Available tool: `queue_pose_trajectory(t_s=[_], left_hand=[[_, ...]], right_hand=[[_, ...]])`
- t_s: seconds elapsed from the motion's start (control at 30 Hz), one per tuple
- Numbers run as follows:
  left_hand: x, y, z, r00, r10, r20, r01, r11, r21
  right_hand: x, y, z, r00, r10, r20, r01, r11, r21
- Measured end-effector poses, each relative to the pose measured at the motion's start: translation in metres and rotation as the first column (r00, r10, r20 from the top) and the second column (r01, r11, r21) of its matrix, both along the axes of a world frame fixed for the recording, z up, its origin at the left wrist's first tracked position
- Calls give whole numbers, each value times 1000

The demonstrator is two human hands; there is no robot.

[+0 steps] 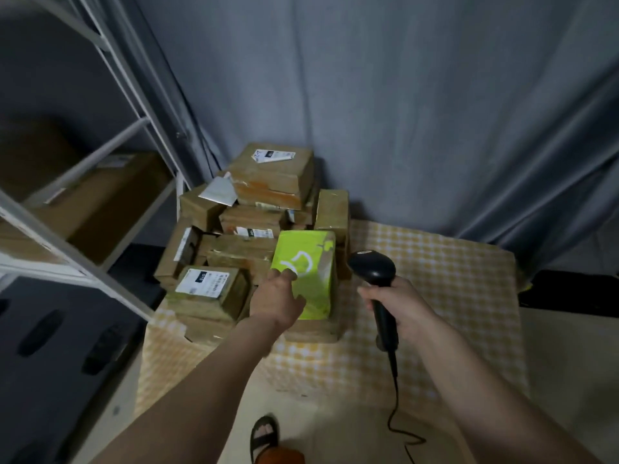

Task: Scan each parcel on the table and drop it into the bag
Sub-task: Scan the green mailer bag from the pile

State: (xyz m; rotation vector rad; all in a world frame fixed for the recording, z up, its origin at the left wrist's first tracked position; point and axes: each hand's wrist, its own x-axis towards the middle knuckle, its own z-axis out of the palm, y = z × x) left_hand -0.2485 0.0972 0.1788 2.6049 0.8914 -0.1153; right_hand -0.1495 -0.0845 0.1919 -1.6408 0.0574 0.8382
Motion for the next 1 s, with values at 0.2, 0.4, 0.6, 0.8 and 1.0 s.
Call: queue_pose_trajectory(t_s=[0.2, 0.4, 0.6, 0.8, 1.0], left_hand=[[-2, 91, -16, 998, -9, -58, 3, 994, -114], [4, 153, -36, 982, -167, -92, 138, 955, -264], [17, 164, -50, 954, -285, -95, 216, 871, -440], [31, 148, -58, 974, -215, -76, 120, 764, -634], [51, 141, -49, 982, -145, -123, 19, 719, -695]], right_hand=[[6, 89, -12, 995, -87, 49, 91, 993, -71], [14, 144, -30, 976, -218, 2, 214, 955, -207], [10, 166, -46, 933, -359, 7, 351, 908, -229], [15, 169, -42, 943, -331, -26, 319, 926, -201], [5, 178, -15, 961, -247, 125, 266, 950, -166]])
